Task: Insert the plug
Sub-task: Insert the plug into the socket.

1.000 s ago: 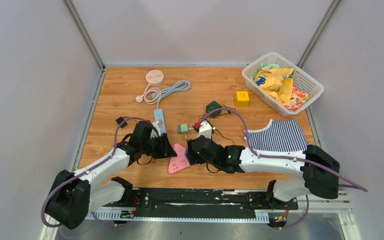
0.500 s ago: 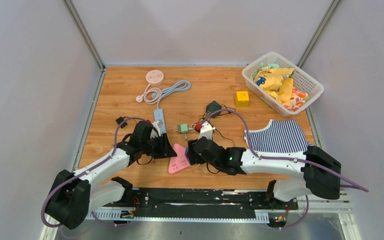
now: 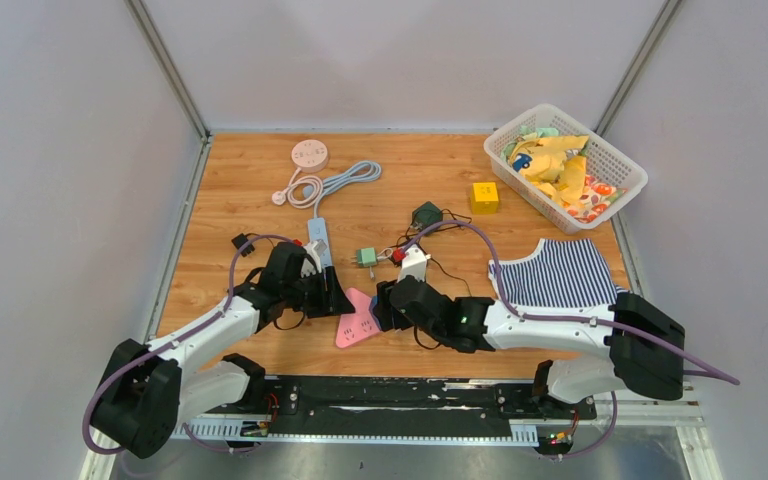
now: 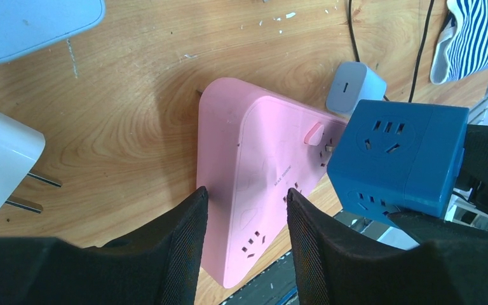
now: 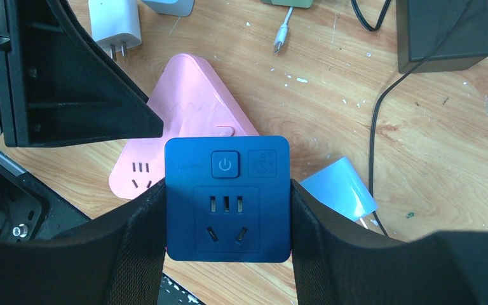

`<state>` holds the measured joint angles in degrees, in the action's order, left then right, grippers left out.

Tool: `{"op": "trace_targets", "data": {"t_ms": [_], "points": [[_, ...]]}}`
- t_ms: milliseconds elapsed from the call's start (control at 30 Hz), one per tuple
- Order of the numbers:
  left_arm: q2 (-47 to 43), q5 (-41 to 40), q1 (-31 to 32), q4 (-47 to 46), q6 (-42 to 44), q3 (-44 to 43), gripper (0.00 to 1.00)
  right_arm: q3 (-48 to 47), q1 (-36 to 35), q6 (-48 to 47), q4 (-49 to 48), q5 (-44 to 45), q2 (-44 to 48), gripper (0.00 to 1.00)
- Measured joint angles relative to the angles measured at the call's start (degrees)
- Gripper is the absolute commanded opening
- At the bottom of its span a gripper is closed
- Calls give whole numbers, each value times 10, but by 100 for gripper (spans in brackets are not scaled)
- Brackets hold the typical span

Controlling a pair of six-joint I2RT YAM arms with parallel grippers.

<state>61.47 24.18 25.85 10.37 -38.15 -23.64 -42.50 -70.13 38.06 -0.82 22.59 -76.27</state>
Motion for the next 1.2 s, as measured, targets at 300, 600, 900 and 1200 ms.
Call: {"op": "trace_targets", "data": {"t_ms": [300,600,900,1200], "points": [[2,0,0,0,0,0,50,3,0,-2,-4,0,2,0],[2,-2,0,0,0,0,50,5,-7,-4,-4,1,4,0],[2,-2,0,0,0,0,50,5,-11,-7,-4,3,6,0],[2,-2,0,0,0,0,50,5,-16,-7,-4,10,7,0]]}}
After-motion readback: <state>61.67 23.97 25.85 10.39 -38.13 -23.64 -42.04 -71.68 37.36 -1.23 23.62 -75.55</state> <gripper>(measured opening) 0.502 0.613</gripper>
